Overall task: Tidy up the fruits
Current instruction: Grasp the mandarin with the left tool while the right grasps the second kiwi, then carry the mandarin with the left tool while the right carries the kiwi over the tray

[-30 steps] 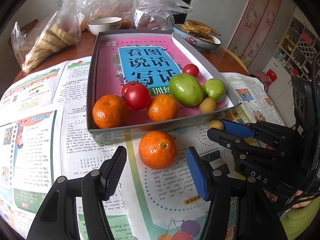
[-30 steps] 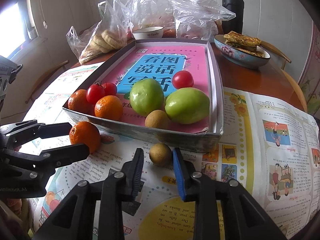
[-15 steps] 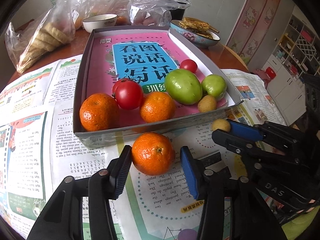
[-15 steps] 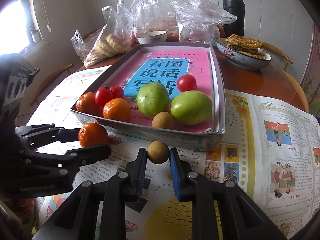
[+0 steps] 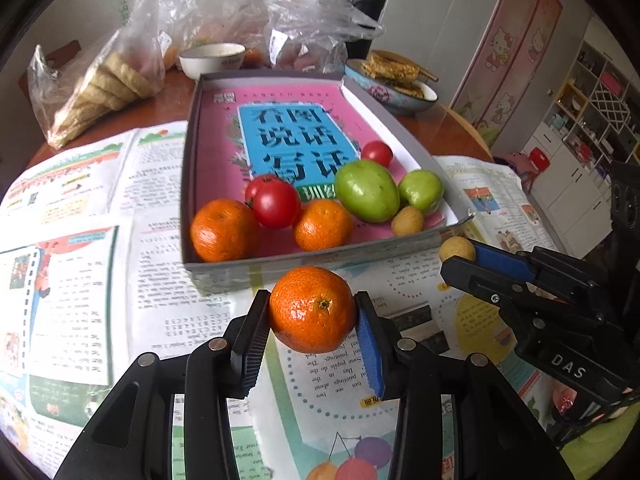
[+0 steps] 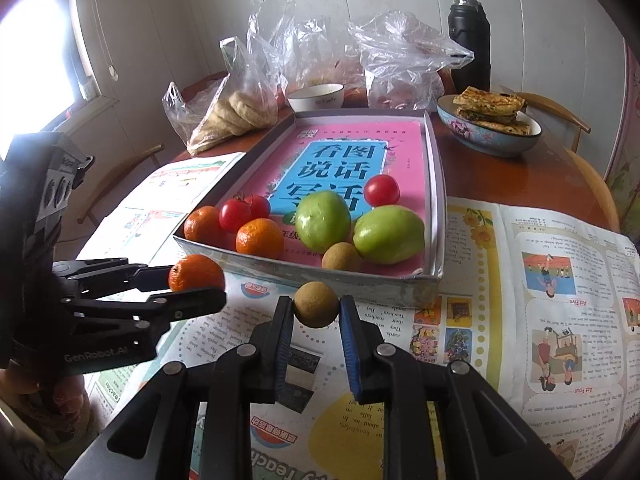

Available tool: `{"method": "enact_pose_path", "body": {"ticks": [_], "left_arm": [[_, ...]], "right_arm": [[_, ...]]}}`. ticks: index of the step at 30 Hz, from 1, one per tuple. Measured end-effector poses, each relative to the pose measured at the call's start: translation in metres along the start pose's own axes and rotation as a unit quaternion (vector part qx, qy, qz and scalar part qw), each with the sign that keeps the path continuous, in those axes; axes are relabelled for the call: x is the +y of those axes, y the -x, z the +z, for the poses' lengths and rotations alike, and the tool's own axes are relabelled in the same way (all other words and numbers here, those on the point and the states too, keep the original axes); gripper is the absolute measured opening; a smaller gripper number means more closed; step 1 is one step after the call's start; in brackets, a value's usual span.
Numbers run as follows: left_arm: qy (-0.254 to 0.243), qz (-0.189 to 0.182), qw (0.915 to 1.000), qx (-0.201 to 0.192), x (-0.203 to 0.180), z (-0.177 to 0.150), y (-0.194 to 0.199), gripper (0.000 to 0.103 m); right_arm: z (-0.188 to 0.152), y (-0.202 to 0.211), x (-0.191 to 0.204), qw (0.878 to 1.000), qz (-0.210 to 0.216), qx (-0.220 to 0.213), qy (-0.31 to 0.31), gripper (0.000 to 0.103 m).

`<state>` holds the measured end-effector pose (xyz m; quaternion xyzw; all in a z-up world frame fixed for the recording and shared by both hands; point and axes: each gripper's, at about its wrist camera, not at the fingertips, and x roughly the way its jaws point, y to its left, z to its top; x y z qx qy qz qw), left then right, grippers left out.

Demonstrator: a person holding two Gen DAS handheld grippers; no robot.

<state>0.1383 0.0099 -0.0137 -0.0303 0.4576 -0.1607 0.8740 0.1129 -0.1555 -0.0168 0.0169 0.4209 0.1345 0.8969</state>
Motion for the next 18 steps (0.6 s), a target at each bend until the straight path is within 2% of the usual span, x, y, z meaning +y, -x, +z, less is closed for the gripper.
{"method": "enact_pose_path", "body": {"ticks": [9, 18], "left_arm": [[0.004, 0.011, 0.9992, -0.038, 0.003, 0.023, 0.025, 0.043], [-0.008, 0.010, 0.9996, -0.026, -0.007, 0.043, 0.003, 0.043]], "right_arm": [[0.018, 0.008, 0.000, 1.000, 0.002, -0.021, 0.006, 0.024], [0.028, 0.001, -0.004, 1.000, -0.003, -0.024, 0.008, 0.024]]}}
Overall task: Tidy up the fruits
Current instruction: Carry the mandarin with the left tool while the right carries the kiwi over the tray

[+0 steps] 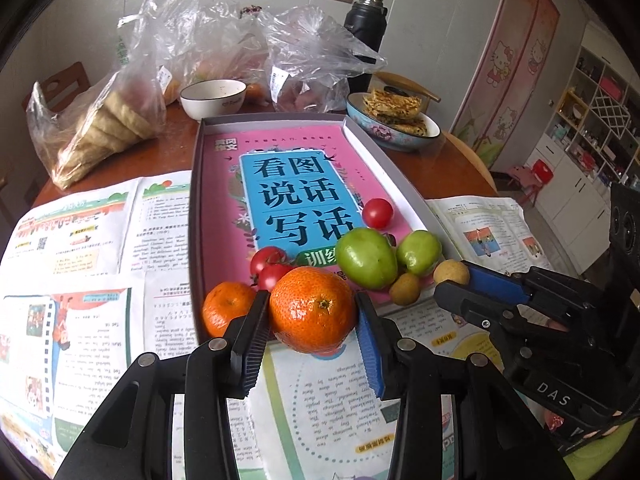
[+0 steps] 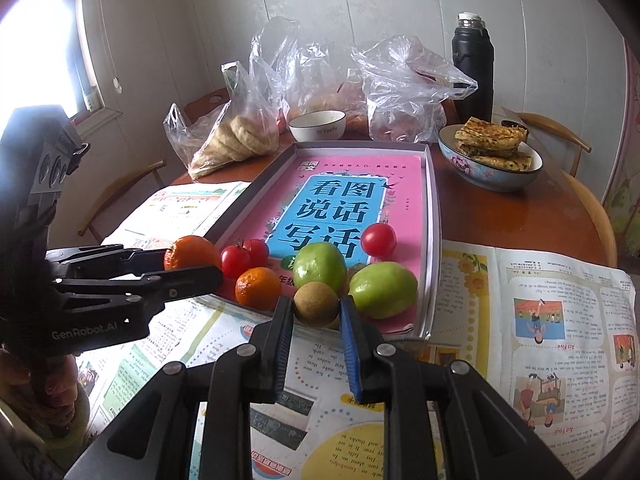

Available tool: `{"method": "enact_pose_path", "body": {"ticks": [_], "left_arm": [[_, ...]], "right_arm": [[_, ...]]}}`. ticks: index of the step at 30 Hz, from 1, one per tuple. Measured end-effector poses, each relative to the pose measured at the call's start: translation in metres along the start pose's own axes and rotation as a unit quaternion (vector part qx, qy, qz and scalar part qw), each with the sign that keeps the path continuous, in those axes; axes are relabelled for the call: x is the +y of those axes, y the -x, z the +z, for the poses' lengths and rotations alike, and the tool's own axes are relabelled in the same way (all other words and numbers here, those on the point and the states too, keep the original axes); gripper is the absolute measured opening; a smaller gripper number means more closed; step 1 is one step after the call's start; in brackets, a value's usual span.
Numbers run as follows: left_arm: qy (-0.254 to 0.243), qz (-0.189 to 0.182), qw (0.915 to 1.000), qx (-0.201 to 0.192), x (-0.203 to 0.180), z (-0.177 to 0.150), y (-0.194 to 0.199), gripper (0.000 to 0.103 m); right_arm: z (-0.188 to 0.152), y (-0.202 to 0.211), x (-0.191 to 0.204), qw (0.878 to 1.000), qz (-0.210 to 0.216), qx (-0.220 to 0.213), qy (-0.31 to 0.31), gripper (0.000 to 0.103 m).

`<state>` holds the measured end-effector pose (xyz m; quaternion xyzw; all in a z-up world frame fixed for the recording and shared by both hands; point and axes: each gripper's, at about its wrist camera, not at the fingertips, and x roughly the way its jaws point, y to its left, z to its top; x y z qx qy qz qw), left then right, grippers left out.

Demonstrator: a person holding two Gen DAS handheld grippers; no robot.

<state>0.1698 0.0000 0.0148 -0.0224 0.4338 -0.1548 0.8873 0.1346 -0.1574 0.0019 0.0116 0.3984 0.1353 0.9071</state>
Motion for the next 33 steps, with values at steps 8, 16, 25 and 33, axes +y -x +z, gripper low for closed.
{"method": "enact_pose_path", "body": {"ticks": [8, 16, 25, 33], "left_arm": [[-0.018, -0.011, 0.9997, 0.010, -0.019, 0.012, -0.019, 0.043], [-0.029, -0.019, 0.9992, 0.019, -0.035, 0.016, -0.031, 0.043], [-0.036, -0.015, 0.9989, 0.026, -0.038, 0.014, -0.039, 0.043], [-0.036, -0.014, 0.9989, 0.025, -0.039, 0.014, -0.040, 0.043]], "right_arm": [[-0.004, -0.003, -0.016, 1.000, -0.012, 0.004, -0.013, 0.024], [-0.004, -0.003, -0.030, 0.999, -0.027, 0.003, -0.020, 0.024], [-0.004, -0.007, -0.034, 0.999, -0.040, 0.006, -0.016, 0.024], [-0.005, -0.012, -0.036, 0.998, -0.054, 0.011, -0.012, 0.024]]}}
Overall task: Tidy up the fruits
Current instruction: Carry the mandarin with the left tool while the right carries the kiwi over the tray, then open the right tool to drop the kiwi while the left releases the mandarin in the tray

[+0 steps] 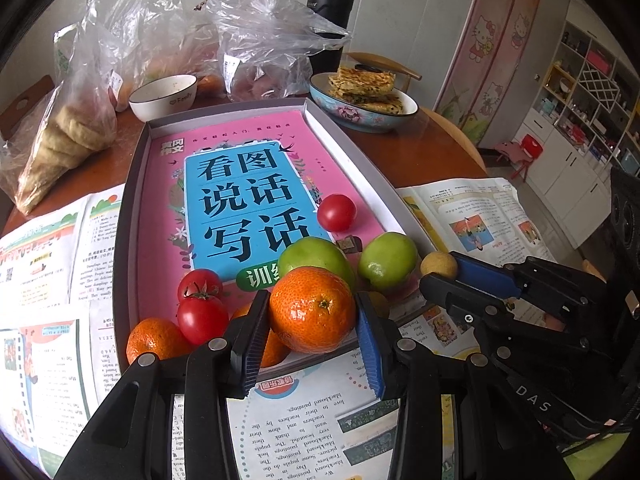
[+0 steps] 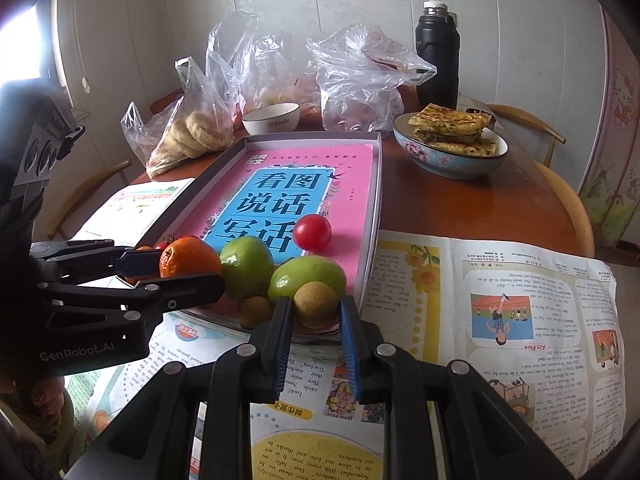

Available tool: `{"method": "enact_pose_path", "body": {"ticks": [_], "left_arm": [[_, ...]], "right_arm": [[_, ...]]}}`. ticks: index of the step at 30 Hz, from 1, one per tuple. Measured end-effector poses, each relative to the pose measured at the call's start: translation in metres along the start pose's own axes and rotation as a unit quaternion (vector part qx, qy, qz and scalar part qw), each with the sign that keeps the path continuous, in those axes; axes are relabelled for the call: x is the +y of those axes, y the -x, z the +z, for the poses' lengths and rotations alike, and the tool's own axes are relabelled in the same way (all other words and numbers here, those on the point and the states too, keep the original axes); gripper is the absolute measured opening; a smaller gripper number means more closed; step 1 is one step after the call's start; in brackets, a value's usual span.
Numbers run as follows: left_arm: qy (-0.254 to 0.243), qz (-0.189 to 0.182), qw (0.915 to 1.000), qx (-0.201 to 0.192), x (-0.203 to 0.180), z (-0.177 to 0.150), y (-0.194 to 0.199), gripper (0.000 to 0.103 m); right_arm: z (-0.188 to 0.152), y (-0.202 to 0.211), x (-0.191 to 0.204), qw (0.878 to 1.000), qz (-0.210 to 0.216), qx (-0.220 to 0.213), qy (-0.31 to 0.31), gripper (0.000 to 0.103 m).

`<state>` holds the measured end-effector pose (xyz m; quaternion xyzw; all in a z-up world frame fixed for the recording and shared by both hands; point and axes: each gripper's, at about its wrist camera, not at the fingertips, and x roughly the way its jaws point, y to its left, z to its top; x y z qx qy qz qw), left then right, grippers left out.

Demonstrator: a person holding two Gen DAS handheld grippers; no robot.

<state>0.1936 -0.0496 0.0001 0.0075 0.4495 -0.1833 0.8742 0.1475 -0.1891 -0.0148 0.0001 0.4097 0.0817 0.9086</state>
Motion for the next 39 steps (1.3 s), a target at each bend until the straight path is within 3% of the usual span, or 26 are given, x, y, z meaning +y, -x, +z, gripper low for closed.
{"method": "enact_pose_path", "body": {"ticks": [16, 28, 39], "left_arm": [[0.006, 0.006, 1.0000, -0.004, 0.005, 0.005, -0.002, 0.044], [-0.001, 0.009, 1.0000, -0.001, 0.001, 0.004, -0.006, 0.045], [0.004, 0.006, 1.0000, -0.004, 0.003, 0.003, -0.006, 0.045]], "right_arm": [[-0.002, -0.003, 0.010, 1.000, -0.022, 0.002, 0.022, 0.025], [-0.004, 0.005, 0.006, 1.000, -0.016, -0.004, 0.005, 0.040], [-0.008, 0.013, 0.000, 1.000, -0.010, -0.008, -0.011, 0.041]]}}
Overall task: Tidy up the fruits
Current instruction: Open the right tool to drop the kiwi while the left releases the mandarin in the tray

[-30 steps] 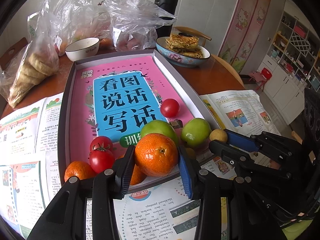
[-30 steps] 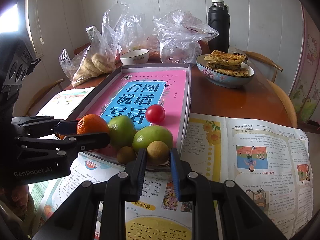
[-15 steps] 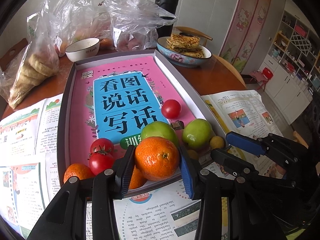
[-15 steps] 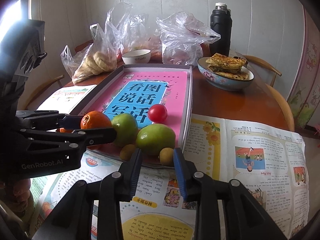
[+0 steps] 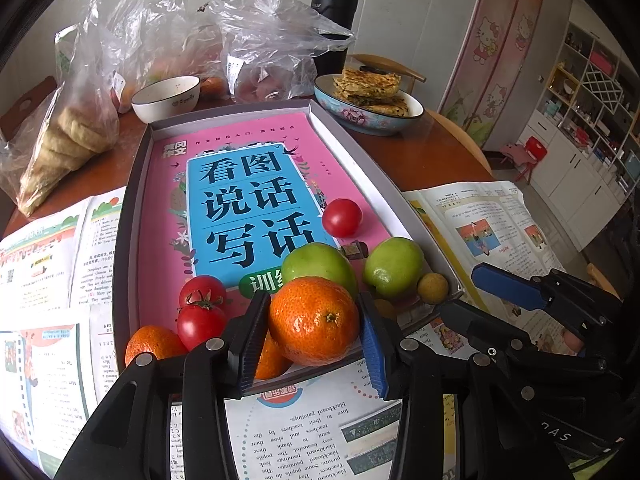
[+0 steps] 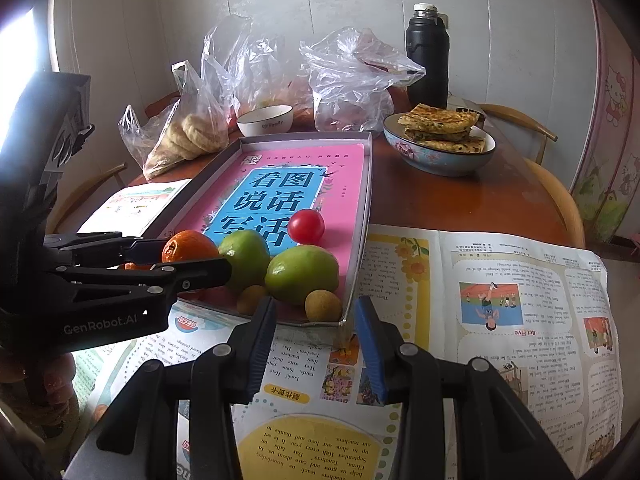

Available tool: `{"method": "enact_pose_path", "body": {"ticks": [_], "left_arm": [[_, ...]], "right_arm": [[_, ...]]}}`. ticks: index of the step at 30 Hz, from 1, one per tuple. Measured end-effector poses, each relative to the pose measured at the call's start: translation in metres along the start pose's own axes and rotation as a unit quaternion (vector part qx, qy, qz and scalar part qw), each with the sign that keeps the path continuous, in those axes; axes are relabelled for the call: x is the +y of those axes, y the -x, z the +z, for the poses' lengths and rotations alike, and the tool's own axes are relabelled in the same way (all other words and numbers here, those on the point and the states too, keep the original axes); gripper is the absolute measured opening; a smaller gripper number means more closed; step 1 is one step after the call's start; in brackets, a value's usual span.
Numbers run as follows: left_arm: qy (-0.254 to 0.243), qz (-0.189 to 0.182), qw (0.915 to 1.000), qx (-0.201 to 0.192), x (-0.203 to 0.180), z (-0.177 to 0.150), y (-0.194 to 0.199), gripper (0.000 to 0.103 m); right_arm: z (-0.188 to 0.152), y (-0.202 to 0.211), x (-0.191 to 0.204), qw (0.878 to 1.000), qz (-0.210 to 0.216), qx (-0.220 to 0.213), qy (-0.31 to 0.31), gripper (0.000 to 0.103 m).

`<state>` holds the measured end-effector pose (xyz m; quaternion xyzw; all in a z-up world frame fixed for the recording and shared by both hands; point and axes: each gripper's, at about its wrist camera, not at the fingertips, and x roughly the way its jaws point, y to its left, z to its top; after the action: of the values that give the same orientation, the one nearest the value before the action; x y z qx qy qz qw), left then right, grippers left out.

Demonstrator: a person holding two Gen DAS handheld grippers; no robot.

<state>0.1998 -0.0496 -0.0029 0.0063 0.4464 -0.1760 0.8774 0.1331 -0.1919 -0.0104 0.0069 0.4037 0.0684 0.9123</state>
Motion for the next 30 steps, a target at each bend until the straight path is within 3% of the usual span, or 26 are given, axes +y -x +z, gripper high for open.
{"method": "enact_pose_path", "body": {"ticks": [19, 24, 30], "left_arm": [[0.007, 0.002, 0.9999, -0.010, 0.008, -0.001, -0.001, 0.048], [0.011, 0.007, 0.9999, -0.004, 0.008, -0.001, -0.002, 0.060], [0.010, 0.008, 0.9999, -0.002, 0.007, -0.003, -0.002, 0.061]], "right_arm": [[-0.001, 0.004, 0.004, 1.000, 0.008, -0.001, -0.003, 0.041], [-0.001, 0.006, 0.004, 1.000, 0.007, -0.002, -0.003, 0.041], [-0.001, 0.008, 0.004, 1.000, 0.005, -0.003, -0.006, 0.047]]}}
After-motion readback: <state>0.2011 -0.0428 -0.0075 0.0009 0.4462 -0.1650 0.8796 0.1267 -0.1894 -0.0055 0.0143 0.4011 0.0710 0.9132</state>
